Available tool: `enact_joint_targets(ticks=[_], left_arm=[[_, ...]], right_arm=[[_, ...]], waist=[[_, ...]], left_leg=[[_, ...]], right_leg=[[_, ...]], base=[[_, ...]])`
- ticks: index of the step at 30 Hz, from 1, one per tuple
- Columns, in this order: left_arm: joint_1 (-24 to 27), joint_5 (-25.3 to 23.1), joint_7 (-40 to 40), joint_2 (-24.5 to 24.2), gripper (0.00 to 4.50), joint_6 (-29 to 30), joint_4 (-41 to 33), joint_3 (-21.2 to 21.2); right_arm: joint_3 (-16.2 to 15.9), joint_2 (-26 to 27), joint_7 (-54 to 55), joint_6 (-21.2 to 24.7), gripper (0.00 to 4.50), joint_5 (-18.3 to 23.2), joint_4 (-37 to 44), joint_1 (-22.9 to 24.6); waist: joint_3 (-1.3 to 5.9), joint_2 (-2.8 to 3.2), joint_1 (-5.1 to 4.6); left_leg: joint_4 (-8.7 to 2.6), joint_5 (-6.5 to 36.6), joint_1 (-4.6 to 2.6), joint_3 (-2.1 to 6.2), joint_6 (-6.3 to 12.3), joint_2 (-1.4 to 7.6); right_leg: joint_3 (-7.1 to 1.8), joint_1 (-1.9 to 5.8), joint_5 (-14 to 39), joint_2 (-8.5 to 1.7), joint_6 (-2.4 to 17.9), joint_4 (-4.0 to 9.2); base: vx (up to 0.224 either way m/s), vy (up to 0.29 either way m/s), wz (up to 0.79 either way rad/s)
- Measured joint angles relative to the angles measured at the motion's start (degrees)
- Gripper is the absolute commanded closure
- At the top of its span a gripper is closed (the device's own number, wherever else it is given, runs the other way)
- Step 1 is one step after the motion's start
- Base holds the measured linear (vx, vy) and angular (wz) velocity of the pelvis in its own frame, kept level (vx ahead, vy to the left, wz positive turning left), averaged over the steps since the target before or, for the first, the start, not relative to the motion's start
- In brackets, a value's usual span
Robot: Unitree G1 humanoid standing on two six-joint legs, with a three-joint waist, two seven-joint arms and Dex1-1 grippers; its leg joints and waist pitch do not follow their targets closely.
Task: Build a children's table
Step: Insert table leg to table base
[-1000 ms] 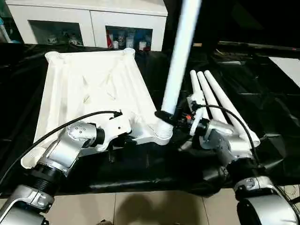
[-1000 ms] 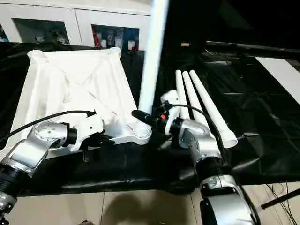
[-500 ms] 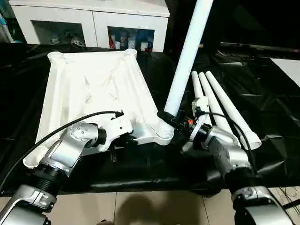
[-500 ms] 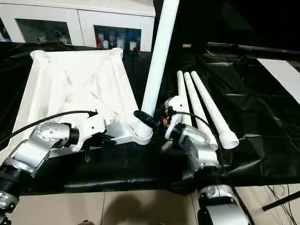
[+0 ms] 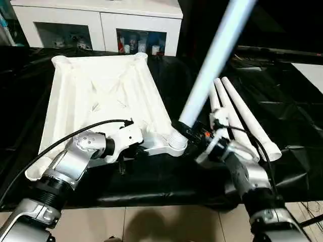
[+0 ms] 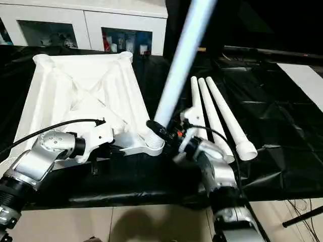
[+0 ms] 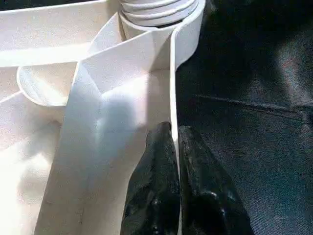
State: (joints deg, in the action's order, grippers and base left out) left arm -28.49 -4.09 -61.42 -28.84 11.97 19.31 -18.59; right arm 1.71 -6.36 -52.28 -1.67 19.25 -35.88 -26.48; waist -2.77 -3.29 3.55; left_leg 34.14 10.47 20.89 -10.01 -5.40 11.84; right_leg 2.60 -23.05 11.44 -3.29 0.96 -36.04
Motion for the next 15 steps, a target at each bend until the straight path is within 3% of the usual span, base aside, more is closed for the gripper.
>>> enact_joint_targets(ticks=[15], left_arm=[[0.16, 0.45, -2.28, -1.47, 4.50, -0.46, -0.43, -0.46]], right_arm=[[-5.13, -5.37, -7.54, 4.92, 2.66, -3.21, 3.11, -1.93]], waist=[[0.12, -0.18, 0.04]], left_leg=[[-0.01, 0.00, -0.02, 0.02, 0.00, 0.00]], right_leg=[[0.01, 0.02, 0.00, 0.00, -0.01, 0.00]], base=[[0.000, 0.000, 0.00]])
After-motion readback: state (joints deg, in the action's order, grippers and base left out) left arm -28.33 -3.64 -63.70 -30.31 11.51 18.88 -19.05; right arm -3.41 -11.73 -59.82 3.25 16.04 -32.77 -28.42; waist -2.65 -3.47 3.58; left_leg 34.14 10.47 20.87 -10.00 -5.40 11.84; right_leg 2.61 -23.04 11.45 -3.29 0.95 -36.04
